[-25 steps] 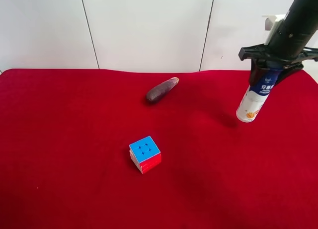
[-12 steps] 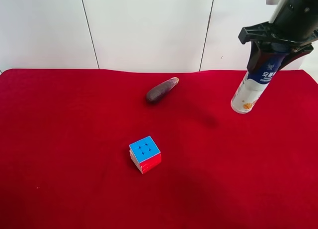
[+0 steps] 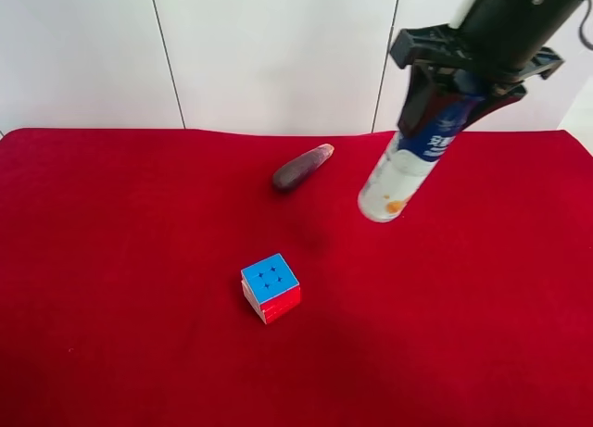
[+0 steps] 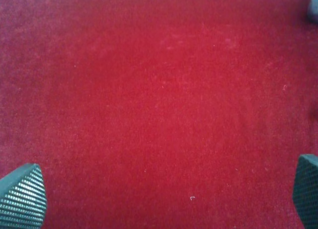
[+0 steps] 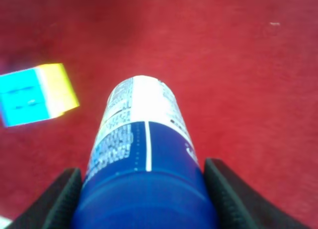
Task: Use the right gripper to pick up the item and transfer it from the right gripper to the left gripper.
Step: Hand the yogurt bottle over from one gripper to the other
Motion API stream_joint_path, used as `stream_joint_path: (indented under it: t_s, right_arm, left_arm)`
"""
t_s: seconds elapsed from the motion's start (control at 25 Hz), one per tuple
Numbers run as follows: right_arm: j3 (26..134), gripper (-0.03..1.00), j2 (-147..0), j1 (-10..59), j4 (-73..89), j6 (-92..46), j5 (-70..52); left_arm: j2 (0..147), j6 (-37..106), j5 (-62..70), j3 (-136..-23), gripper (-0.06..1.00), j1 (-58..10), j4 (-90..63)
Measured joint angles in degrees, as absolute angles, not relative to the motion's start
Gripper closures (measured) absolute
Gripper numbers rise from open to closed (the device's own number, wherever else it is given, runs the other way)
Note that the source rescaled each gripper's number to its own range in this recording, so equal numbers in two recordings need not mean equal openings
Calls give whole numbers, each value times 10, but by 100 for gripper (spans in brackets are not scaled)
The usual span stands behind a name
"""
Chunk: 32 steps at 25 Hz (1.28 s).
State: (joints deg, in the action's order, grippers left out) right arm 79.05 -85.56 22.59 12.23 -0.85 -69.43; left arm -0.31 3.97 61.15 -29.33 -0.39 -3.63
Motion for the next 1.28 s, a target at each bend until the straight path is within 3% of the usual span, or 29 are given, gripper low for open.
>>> stream_joint_path:
  t_s: [0.6,0.8,1.28]
  right_arm:
    - [790,97,-856,387,214,-34,-615]
    - [790,97,-856,418,252,-49,-578]
    - [790,97,-857,419,324,-92,-543]
  left_arm:
    - [73,157,633,-308,-6,-13,-114]
    - [131,188,635,-326,-6,-66,-139]
    - [228,224,628,-369,-6,-191,-138]
